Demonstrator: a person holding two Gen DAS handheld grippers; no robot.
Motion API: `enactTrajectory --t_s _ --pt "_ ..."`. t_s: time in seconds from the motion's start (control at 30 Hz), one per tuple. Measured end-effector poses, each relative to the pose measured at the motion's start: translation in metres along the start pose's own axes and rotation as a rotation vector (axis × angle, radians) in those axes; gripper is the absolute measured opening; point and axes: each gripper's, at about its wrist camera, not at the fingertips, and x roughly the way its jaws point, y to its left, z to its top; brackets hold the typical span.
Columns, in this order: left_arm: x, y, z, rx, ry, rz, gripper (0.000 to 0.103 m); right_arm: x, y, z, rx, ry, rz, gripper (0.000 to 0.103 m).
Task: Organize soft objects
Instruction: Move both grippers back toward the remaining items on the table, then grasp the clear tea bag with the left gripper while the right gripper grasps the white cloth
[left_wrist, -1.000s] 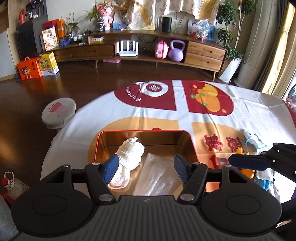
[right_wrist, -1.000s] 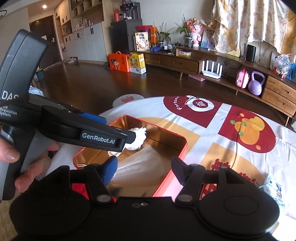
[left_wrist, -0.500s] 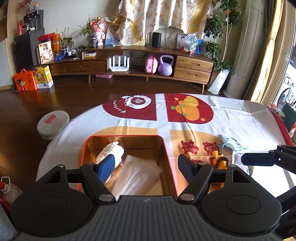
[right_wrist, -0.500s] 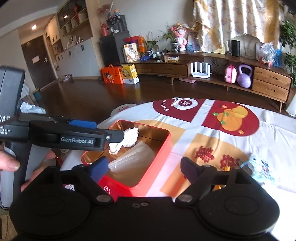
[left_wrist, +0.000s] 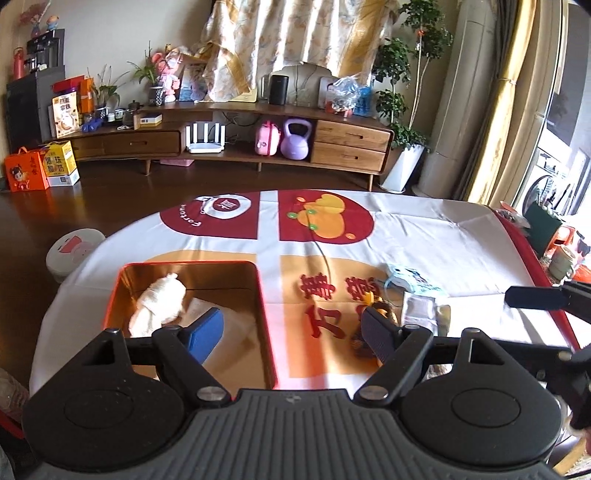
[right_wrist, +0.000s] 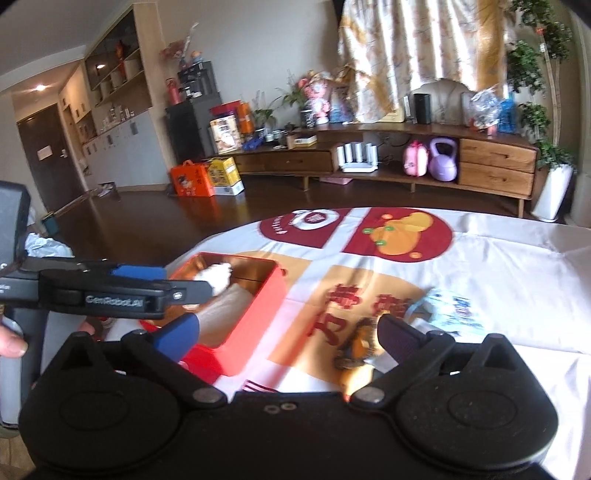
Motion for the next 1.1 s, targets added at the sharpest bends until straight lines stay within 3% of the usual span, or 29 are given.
enactTrajectory --t_s 0.47,0.87,1.1 --pt "0.009 -0.057 -0.035 0.085 0.004 -0.088 0.084 -0.019 -0.080 -0.037 0.123 0.019 -0.173 0.103" --pt "0.045 -0.089 -0.065 0.127 0.125 -0.142 0.084 0.012 -0.129 -0.062 0.194 0.083 -0.244 0.103" --pt "0.069 -0.096 -0.081 0.142 0.184 -0.152 0.084 0.043 -0.146 -0.063 0.221 0.119 -0.237 0.101"
